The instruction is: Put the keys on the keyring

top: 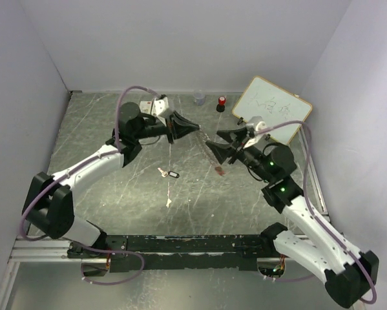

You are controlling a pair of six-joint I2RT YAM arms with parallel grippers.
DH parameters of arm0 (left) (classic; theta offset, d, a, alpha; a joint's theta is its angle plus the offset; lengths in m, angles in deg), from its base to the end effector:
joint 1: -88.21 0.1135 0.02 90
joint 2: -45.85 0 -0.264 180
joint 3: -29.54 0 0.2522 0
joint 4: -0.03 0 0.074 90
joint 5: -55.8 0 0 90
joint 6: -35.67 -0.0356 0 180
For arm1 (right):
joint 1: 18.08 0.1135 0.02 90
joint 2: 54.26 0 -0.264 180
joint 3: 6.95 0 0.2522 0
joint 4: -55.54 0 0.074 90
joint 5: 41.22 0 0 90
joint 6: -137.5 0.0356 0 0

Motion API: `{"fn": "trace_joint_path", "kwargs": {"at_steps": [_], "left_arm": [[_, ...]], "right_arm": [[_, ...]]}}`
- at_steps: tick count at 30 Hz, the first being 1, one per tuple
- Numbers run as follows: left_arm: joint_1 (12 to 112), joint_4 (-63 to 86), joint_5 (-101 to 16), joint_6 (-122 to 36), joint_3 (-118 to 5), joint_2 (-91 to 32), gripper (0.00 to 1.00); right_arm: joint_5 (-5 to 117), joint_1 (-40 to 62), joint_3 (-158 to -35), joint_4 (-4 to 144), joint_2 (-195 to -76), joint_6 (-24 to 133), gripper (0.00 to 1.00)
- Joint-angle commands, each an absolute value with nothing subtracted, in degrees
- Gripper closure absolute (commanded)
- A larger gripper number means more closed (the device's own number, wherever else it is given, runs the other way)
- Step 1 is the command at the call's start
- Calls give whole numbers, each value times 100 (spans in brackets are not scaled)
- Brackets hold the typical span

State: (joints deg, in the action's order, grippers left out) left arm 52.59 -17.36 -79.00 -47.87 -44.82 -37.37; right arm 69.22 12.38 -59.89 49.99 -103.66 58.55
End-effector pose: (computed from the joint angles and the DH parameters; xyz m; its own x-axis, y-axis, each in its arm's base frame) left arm 0.2587 -0.2162 0.3515 0.0096 -0.1051 -0.9944 0.9871 0.1602 -0.0074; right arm 0.1712 0.1151 0.3465 -0.0144 0.1999 -0.9797 -0.7840 0.6058 0.1351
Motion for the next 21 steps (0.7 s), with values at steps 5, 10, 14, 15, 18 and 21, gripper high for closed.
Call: {"fn": "trace_joint_path", "kwargs": {"at_steps": [5, 10, 14, 15, 18, 21], "left_arm": [[6165, -3550, -10473, -3522, -4787, -4260, 93], [6264, -6346, -11219, -1314, -4745, -4823, 93], [6412, -8900, -11438, 1170, -5069, -5600, 93], [6428, -8968, -11451, 1305, -5166, -5719, 93], [6489, -8916, -11292, 1173, -5108, -5790, 93], [6536, -8051, -11011, 402, -4905, -5614, 93]], "right_arm": [[5602, 1239, -5745, 5578, -9429, 5486, 41], [5530, 1236, -5844, 5766, -9602, 5463, 41], [5659, 1239, -5850, 5721, -9716, 5478, 41], [5679, 1235, -5845, 5703, -9734, 5482, 41], [5727, 1241, -5867, 5717, -9797, 5489, 41], [5857, 1236, -5917, 5736, -9901, 5494, 41]]}}
